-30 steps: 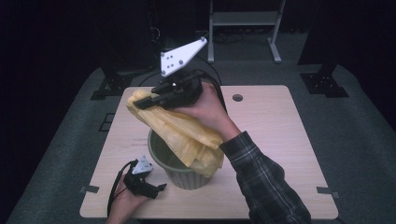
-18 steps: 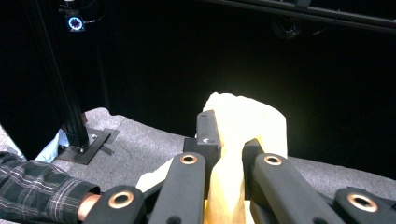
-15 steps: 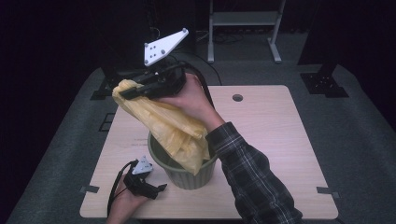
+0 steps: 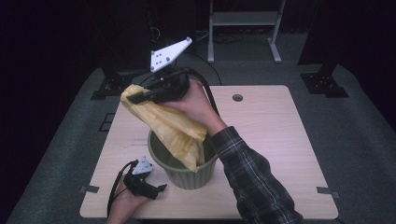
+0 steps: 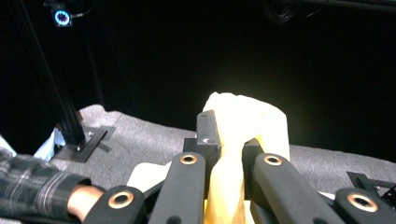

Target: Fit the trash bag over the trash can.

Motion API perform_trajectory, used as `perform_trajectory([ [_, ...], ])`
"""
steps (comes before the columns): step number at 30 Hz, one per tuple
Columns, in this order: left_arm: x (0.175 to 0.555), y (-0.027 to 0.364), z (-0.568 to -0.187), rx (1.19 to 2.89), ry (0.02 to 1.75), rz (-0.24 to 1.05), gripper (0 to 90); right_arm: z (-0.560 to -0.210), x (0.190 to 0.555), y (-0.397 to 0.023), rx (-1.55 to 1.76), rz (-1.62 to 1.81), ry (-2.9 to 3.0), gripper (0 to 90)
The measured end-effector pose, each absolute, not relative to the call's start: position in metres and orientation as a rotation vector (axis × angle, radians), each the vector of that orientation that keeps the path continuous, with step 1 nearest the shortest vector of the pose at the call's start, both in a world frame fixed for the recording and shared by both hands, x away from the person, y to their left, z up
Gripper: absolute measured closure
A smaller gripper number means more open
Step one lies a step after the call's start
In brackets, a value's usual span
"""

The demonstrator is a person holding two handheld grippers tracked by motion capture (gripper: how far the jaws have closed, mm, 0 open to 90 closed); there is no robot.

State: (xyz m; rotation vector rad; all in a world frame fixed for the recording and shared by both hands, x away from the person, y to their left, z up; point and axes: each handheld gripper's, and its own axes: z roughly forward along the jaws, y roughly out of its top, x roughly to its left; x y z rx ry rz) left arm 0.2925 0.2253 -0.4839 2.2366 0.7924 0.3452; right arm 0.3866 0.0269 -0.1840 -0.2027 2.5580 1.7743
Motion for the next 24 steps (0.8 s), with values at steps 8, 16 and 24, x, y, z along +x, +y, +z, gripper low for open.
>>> perform_trajectory([
  [8,0.293,0.225,-0.484,2.24,0.79,0.346,0.0,-0.208,0.379,-0.003,-0.122,1.728,2.624,85.2],
  [16,0.293,0.225,-0.484,2.239,0.79,0.345,0.0,-0.203,0.371,-0.04,-0.061,1.658,2.665,84.9],
  [24,0.293,0.225,-0.484,2.239,0.791,0.347,0.0,-0.23,0.37,-0.066,0.019,1.635,2.703,84.8],
])
